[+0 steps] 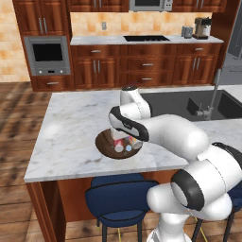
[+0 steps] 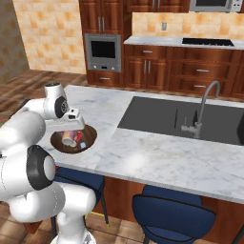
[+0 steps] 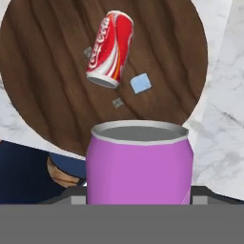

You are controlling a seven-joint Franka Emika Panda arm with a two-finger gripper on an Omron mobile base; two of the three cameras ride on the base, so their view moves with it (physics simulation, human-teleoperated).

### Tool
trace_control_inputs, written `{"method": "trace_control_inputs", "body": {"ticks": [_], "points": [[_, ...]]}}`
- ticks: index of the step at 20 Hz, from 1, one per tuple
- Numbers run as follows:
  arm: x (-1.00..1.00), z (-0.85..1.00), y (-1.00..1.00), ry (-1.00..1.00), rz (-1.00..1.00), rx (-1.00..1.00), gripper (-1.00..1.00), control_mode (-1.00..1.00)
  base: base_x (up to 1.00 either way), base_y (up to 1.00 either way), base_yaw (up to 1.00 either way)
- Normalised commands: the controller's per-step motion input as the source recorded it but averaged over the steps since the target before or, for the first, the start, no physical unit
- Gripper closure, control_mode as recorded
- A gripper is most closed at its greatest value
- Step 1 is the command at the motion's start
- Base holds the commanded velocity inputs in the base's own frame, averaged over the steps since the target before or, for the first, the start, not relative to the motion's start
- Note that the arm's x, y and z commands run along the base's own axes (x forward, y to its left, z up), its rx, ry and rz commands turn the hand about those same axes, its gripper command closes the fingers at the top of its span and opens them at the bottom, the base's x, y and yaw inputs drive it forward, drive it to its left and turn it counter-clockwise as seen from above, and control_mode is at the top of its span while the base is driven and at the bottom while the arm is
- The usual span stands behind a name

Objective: Open the fridge, grab two sodas, and place both sodas inside the bowl with ice on the dining counter.

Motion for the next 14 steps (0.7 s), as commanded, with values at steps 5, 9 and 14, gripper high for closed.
{"method": "trace_control_inputs", "body": {"ticks": [5, 9, 14], "points": [[0.28, -0.24, 0.00, 0.05, 0.00, 0.00, 1.00, -1.00, 0.00, 0.00, 0.00], [0.29, -0.21, 0.00, 0.04, 0.00, 0.00, 1.00, -1.00, 0.00, 0.00, 0.00], [0.25, -0.23, 0.00, 0.05, 0.00, 0.00, 1.00, -1.00, 0.00, 0.00, 0.00]]}}
